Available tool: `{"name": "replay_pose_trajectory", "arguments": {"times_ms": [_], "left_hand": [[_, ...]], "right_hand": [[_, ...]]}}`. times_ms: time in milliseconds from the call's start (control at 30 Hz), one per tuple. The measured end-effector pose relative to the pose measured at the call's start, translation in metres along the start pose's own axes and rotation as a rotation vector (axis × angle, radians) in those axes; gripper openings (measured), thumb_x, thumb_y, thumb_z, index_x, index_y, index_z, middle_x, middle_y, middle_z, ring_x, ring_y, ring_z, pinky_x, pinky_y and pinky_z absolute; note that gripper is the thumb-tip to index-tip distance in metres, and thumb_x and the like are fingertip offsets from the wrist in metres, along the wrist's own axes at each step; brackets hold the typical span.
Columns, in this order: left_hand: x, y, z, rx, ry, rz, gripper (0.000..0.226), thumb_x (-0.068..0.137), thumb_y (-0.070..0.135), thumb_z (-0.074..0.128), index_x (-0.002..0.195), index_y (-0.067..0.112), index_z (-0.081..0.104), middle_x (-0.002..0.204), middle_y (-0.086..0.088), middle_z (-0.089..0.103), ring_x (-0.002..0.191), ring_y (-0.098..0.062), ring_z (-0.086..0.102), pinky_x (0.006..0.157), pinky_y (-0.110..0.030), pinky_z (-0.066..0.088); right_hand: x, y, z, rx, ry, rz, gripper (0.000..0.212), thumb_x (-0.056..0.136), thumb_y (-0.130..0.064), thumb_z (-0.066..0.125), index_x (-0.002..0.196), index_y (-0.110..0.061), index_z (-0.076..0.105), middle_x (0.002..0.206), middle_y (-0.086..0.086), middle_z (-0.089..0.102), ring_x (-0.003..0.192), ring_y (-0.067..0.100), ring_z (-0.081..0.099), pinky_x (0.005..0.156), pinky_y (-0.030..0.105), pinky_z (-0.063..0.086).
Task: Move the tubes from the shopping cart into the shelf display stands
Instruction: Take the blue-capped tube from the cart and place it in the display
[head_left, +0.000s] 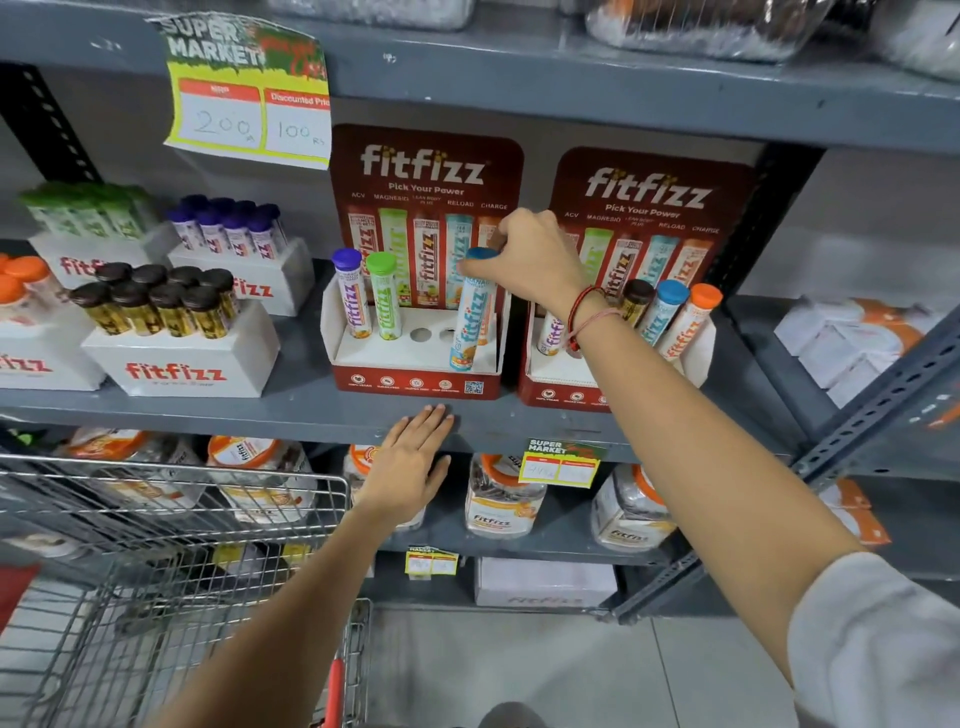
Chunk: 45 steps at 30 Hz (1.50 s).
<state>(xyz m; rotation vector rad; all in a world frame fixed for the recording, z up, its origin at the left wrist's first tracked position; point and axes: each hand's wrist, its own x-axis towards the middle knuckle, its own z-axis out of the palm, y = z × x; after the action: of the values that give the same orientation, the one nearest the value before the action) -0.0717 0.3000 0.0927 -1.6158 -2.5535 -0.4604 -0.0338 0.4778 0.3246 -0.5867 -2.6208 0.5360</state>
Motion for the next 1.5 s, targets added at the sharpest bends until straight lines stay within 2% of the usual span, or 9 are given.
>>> {"name": "replay_pose_trajectory", "arguments": {"times_ms": [133, 267, 433, 633, 767, 900, 1033, 1333, 1500], "left_hand": [[-0.001, -0.004, -0.002, -0.006, 0.002, 0.015, 0.055, 0.089, 0.035, 0.032, 0.133, 0.005, 0.046, 0.138, -0.013, 0.048, 0.128, -0.029, 0.042, 0.106, -0.046, 0.020], [-0.008, -0.021, -0.002, 0.028, 0.006, -0.049, 0.056, 0.089, 0.035, 0.033, 0.135, 0.004, 0.043, 0.140, -0.015, 0.045, 0.129, -0.028, 0.040, 0.110, -0.036, 0.016], [-0.013, -0.033, -0.008, 0.057, 0.008, -0.051, 0.054, 0.091, 0.034, 0.035, 0.135, 0.003, 0.043, 0.139, -0.016, 0.046, 0.129, -0.028, 0.040, 0.107, -0.035, 0.014], [-0.015, -0.032, -0.008, 0.060, 0.011, -0.076, 0.055, 0.091, 0.036, 0.034, 0.134, 0.003, 0.044, 0.139, -0.015, 0.046, 0.129, -0.029, 0.040, 0.108, -0.034, 0.012], [-0.016, -0.032, -0.009, 0.064, 0.009, -0.080, 0.056, 0.092, 0.038, 0.032, 0.134, 0.004, 0.044, 0.139, -0.014, 0.047, 0.129, -0.028, 0.040, 0.108, -0.041, 0.020], [-0.015, -0.032, -0.010, 0.073, -0.013, -0.086, 0.056, 0.092, 0.038, 0.031, 0.135, 0.004, 0.042, 0.140, -0.013, 0.045, 0.130, -0.027, 0.039, 0.107, -0.046, 0.018], [-0.016, -0.031, -0.011, 0.063, -0.033, -0.095, 0.057, 0.092, 0.039, 0.029, 0.137, 0.005, 0.040, 0.142, -0.012, 0.043, 0.132, -0.026, 0.036, 0.108, -0.044, 0.016], [-0.016, -0.028, -0.015, 0.039, -0.031, -0.087, 0.057, 0.091, 0.038, 0.031, 0.134, 0.003, 0.044, 0.139, -0.015, 0.046, 0.129, -0.028, 0.040, 0.106, -0.045, 0.020], [-0.024, -0.029, -0.027, -0.053, 0.072, -0.158, 0.059, 0.090, 0.040, 0.028, 0.133, 0.003, 0.045, 0.139, -0.015, 0.046, 0.130, -0.029, 0.038, 0.105, -0.044, 0.023]], "right_hand": [[0.007, -0.005, 0.004, -0.040, 0.023, -0.009, 0.040, 0.075, -0.049, 0.069, 0.076, -0.013, 0.052, 0.068, -0.002, 0.047, 0.067, 0.018, 0.050, 0.044, 0.022, 0.028], [0.018, -0.003, 0.015, -0.033, 0.032, 0.003, 0.045, 0.076, -0.048, 0.069, 0.096, -0.008, 0.063, 0.088, 0.004, 0.059, 0.077, 0.020, 0.057, 0.061, 0.028, 0.044], [0.029, 0.002, 0.033, -0.024, 0.055, 0.044, 0.042, 0.072, -0.049, 0.069, 0.089, -0.011, 0.067, 0.091, 0.013, 0.068, 0.084, 0.027, 0.065, 0.063, 0.031, 0.050], [0.036, 0.001, 0.039, -0.113, 0.086, 0.035, 0.047, 0.075, -0.052, 0.066, 0.086, -0.007, 0.065, 0.100, 0.018, 0.063, 0.090, 0.029, 0.060, 0.067, 0.031, 0.043], [0.037, -0.001, 0.041, -0.150, 0.051, 0.031, 0.042, 0.078, -0.048, 0.064, 0.088, -0.007, 0.065, 0.109, 0.018, 0.060, 0.099, 0.029, 0.057, 0.076, 0.033, 0.044], [0.031, -0.001, 0.048, -0.189, 0.079, -0.027, 0.047, 0.078, -0.050, 0.059, 0.090, -0.005, 0.064, 0.102, 0.013, 0.064, 0.110, 0.028, 0.048, 0.085, 0.038, 0.044], [0.028, 0.004, 0.059, -0.196, 0.066, -0.059, 0.053, 0.078, -0.051, 0.061, 0.096, -0.001, 0.065, 0.117, 0.014, 0.058, 0.118, 0.030, 0.041, 0.091, 0.040, 0.040], [0.025, 0.013, 0.062, -0.203, 0.078, -0.098, 0.052, 0.080, -0.053, 0.059, 0.094, -0.004, 0.063, 0.111, 0.013, 0.059, 0.114, 0.028, 0.043, 0.090, 0.040, 0.040], [0.008, 0.014, 0.067, -0.071, 0.277, -0.129, 0.041, 0.084, -0.041, 0.060, 0.098, -0.003, 0.067, 0.101, 0.018, 0.065, 0.101, 0.032, 0.053, 0.082, 0.040, 0.048]]}}
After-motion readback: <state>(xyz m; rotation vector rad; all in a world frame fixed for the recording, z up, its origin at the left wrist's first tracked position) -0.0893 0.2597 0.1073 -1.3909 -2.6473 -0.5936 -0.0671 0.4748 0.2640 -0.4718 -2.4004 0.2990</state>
